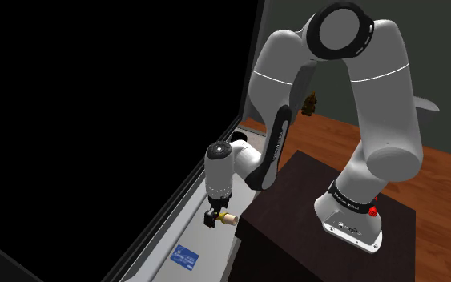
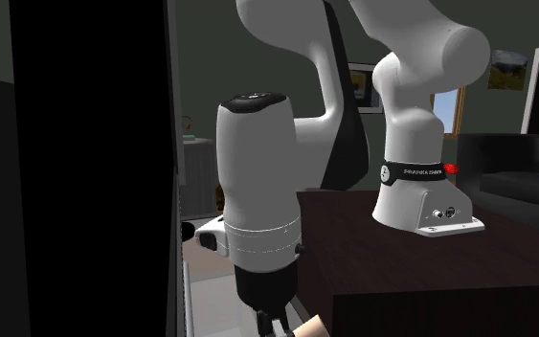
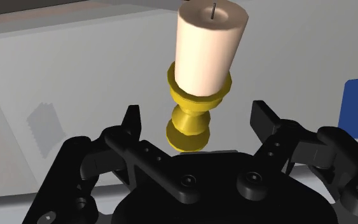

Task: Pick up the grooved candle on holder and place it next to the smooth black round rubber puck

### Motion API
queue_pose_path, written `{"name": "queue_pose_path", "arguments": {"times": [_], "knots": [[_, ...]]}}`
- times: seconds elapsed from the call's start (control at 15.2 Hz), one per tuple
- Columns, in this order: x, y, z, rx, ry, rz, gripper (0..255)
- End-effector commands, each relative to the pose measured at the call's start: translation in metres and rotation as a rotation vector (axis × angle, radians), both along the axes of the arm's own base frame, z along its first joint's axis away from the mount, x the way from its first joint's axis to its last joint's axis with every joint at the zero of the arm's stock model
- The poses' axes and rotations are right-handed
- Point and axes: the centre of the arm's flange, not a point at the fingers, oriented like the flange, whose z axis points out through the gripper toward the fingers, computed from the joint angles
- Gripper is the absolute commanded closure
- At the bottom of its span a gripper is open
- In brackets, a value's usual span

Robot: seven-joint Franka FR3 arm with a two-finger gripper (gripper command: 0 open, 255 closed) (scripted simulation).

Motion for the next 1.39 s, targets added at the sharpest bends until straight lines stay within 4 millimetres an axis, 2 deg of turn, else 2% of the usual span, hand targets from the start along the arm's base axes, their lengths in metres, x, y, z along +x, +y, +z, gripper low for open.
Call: {"name": "queue_pose_path", "arguments": {"times": [0.0, 0.07, 0.13, 0.73, 1.32], "knots": [[0.0, 0.0, 0.0, 0.0, 0.0, 0.0, 0], [0.0, 0.0, 0.0, 0.0, 0.0, 0.0, 0], [0.0, 0.0, 0.0, 0.0, 0.0, 0.0, 255], [0.0, 0.0, 0.0, 0.0, 0.0, 0.0, 255], [0.0, 0.0, 0.047, 0.0, 0.0, 0.0, 255]]}}
